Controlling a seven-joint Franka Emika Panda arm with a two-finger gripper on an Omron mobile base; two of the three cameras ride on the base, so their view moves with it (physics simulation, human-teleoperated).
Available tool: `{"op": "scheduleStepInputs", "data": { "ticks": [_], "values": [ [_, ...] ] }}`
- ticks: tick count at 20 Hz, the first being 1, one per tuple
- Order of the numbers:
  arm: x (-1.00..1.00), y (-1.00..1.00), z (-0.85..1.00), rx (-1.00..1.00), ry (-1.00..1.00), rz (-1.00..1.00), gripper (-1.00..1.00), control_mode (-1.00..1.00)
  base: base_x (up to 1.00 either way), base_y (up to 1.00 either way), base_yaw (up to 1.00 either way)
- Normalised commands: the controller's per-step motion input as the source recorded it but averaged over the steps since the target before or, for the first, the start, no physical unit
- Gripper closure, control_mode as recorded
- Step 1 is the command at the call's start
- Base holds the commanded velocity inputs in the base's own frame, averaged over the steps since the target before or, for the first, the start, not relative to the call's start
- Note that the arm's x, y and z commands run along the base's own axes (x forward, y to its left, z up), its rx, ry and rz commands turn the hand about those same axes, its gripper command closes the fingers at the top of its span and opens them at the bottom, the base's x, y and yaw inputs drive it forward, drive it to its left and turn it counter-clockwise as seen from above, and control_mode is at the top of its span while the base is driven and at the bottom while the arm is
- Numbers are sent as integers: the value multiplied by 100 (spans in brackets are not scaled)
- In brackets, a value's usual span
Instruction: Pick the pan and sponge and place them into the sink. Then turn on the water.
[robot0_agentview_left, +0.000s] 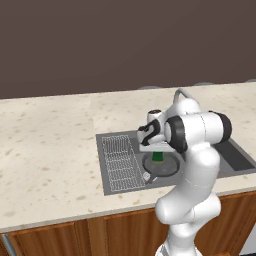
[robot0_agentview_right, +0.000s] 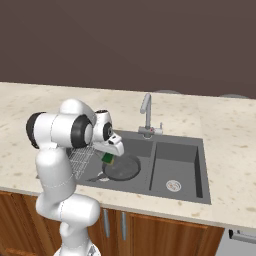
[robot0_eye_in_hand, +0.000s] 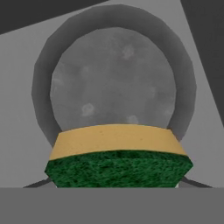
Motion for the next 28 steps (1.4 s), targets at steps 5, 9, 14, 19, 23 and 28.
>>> {"op": "scheduleStepInputs", "data": {
  "ticks": [5,9,14,19,23,28],
  "values": [
    [12,0,-22,0,0,1,100,-100,0,0,0],
    [13,0,-25,0,0,1,100,-100,0,0,0],
    [13,-2,-28,0,0,2,100,-100,0,0,0],
    [11,-6,-27,0,0,3,100,-100,0,0,0],
    [11,-4,-27,0,0,3,100,-100,0,0,0],
    [13,-3,-32,1,0,3,100,-100,0,0,0]
  ]
}}
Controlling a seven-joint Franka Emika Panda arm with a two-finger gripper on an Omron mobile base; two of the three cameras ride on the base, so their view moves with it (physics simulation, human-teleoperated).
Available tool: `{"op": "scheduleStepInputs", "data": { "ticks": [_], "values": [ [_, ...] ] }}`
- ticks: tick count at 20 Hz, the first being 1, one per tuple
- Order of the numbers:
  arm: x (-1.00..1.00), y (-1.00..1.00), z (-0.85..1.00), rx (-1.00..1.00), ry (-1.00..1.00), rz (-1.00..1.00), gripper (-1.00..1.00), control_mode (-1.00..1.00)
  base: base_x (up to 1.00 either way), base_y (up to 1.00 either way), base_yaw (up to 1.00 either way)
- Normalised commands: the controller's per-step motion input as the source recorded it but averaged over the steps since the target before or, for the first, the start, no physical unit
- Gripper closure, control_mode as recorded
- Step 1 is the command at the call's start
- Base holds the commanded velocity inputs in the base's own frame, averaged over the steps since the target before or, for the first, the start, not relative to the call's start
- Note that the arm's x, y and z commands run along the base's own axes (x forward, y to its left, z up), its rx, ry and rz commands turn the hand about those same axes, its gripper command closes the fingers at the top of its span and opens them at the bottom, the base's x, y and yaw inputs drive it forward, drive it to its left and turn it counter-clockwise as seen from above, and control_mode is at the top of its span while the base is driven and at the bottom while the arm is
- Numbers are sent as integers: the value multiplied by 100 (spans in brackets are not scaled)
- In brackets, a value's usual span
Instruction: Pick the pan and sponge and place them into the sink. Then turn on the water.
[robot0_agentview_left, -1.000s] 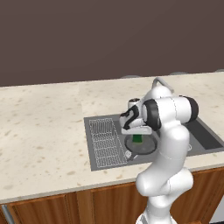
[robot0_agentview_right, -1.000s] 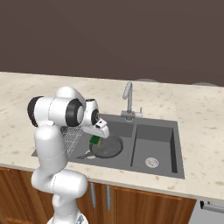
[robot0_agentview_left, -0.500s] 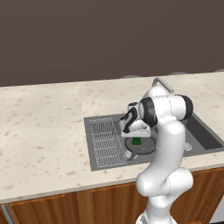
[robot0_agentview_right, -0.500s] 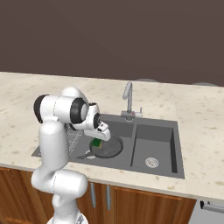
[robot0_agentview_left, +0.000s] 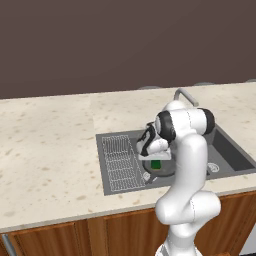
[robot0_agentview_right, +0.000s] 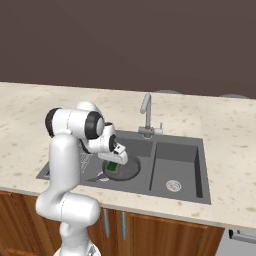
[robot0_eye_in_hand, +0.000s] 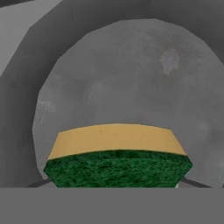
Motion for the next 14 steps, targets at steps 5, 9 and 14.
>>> {"op": "scheduleStepInputs", "data": {
  "ticks": [5,9,14],
  "values": [
    [14,-3,-27,1,0,3,100,-100,0,0,0],
    [17,-3,-24,1,0,3,100,-100,0,0,0],
    [13,0,-37,0,0,3,-100,-100,0,0,0]
  ]
}}
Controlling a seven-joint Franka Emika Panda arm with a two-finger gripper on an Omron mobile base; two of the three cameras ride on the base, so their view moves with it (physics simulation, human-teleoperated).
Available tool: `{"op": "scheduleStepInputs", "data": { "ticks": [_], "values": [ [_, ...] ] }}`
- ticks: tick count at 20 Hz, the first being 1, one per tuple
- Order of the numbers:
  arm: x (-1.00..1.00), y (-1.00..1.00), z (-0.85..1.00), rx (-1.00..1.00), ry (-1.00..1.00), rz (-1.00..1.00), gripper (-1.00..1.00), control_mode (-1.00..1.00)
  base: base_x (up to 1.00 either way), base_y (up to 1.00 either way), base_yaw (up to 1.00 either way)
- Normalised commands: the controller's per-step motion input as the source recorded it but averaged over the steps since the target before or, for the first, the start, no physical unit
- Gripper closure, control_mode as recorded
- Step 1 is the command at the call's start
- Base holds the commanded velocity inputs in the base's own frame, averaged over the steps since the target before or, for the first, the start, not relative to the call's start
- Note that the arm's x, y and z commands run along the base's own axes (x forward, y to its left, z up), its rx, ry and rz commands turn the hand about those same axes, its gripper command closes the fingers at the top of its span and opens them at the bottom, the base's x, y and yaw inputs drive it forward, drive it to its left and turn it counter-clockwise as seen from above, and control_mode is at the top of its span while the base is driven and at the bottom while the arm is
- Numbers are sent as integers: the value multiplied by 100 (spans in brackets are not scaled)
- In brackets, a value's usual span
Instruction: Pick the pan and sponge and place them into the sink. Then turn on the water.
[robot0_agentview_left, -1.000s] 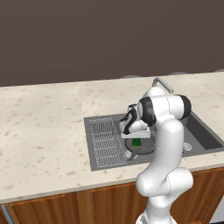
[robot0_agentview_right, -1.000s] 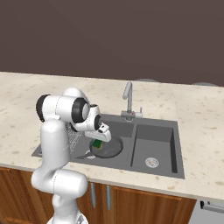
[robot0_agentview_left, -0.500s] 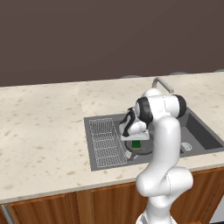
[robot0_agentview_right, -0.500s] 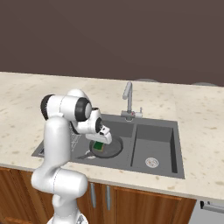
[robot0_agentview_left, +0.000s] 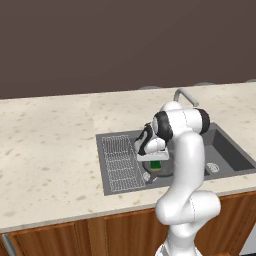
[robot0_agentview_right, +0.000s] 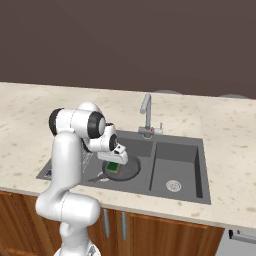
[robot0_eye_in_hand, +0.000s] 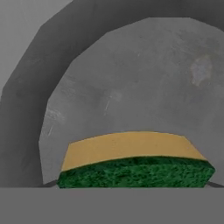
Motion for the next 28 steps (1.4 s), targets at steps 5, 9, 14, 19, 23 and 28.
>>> {"op": "scheduleStepInputs", "data": {
  "ticks": [5,9,14,19,23,28],
  "values": [
    [8,-3,-32,0,0,3,-100,-100,0,0,0],
    [2,-5,-11,2,-1,4,-100,-100,0,0,0],
    [-1,0,9,4,-7,3,-100,-100,0,0,0],
    [-3,0,22,3,-4,2,-100,-100,0,0,0],
    [-8,-4,25,3,-5,1,-100,-100,0,0,0],
    [-10,-5,23,1,-11,1,-100,-100,0,0,0]
  ]
}}
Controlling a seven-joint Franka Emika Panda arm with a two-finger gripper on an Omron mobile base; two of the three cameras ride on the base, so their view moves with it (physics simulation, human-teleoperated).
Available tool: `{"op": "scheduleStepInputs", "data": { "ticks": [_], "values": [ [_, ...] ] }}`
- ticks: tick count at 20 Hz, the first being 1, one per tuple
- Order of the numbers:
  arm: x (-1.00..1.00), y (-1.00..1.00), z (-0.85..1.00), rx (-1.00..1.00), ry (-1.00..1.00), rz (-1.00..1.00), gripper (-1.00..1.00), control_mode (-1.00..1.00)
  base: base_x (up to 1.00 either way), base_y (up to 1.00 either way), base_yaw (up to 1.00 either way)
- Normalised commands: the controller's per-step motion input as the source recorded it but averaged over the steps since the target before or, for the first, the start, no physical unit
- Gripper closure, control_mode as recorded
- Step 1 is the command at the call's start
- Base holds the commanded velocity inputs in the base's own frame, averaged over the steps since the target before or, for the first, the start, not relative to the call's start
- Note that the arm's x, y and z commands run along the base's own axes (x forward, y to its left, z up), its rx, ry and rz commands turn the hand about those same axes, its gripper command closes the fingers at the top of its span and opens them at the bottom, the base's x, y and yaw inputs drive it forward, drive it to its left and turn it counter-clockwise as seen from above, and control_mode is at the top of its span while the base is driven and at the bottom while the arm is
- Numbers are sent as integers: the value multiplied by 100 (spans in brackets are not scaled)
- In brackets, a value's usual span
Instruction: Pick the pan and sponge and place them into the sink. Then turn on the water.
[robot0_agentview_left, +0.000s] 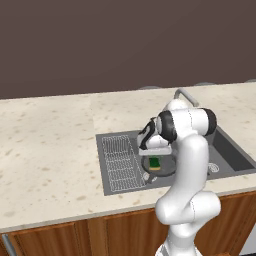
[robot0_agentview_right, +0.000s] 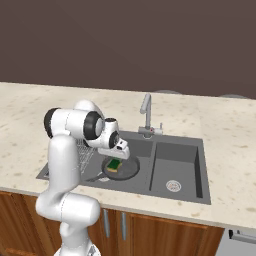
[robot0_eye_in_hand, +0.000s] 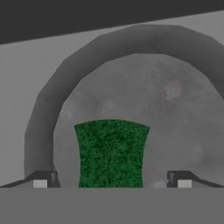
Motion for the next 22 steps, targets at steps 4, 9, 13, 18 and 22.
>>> {"op": "scheduleStepInputs", "data": {
  "ticks": [4,9,13,18,22],
  "values": [
    [-10,0,38,0,-11,2,-100,-100,0,0,0],
    [-4,1,49,1,-9,2,-100,-100,0,0,0],
    [-3,0,46,1,-9,1,-100,-100,0,0,0],
    [-21,0,33,1,-11,1,-100,-100,0,0,0],
    [-32,0,23,0,-15,2,-100,-100,0,0,0]
  ]
}}
